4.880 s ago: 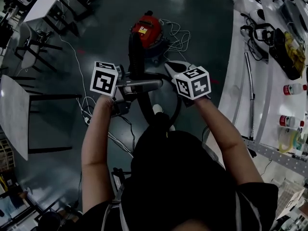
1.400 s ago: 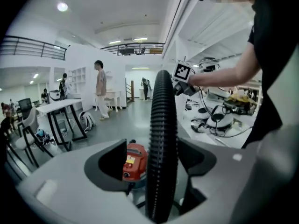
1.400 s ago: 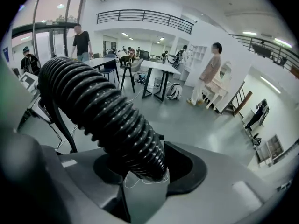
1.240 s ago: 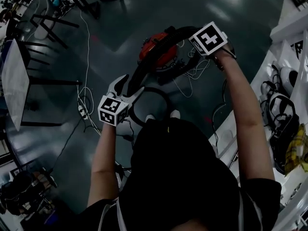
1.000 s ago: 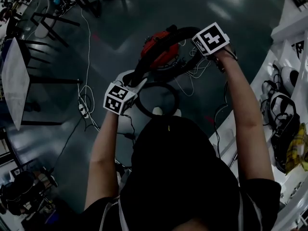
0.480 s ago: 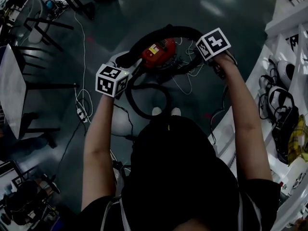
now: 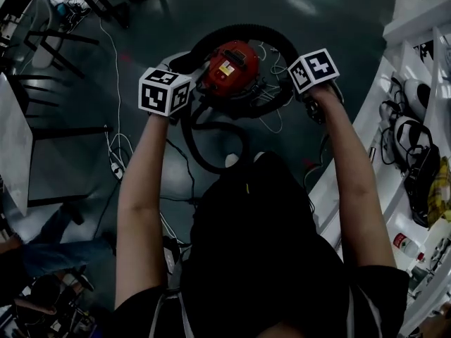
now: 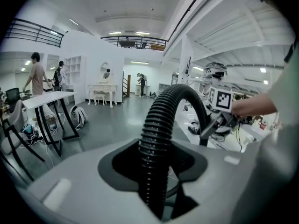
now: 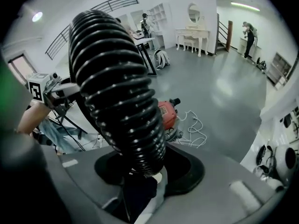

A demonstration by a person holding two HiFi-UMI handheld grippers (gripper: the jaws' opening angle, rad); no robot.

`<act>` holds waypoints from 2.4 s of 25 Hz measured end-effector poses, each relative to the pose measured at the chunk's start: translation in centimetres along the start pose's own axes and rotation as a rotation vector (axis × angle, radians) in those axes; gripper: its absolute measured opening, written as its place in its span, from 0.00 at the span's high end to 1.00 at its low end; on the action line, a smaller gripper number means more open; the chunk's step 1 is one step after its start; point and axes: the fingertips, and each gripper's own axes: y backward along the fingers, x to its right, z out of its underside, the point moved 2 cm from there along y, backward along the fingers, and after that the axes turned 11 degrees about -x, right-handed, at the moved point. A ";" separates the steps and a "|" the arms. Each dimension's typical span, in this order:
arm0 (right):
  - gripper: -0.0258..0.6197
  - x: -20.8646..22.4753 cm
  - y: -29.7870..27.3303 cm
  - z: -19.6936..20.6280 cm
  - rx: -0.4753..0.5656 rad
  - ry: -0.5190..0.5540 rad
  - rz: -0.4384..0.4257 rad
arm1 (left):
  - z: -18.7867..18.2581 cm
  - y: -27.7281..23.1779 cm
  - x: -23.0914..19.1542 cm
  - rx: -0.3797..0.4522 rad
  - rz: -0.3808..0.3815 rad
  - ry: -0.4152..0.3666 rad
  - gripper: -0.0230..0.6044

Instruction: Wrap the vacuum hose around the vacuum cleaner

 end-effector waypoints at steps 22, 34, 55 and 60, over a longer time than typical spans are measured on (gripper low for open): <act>0.69 0.9 -13.4 -3.4 -0.068 -0.254 -0.358 | -3.0 -13.1 -5.9 -0.196 0.007 -0.029 0.68; 0.69 3.2 -19.8 -5.5 -0.094 -0.376 -0.475 | -2.5 -22.3 -8.8 -0.299 0.021 -0.046 0.67; 0.68 9.6 -28.7 -7.6 -0.151 -0.546 -0.566 | 0.5 -38.2 -12.0 -0.398 0.087 -0.083 0.66; 0.68 10.2 -30.5 -7.8 -0.169 -0.561 -0.569 | 1.8 -40.1 -12.8 -0.412 0.080 -0.096 0.65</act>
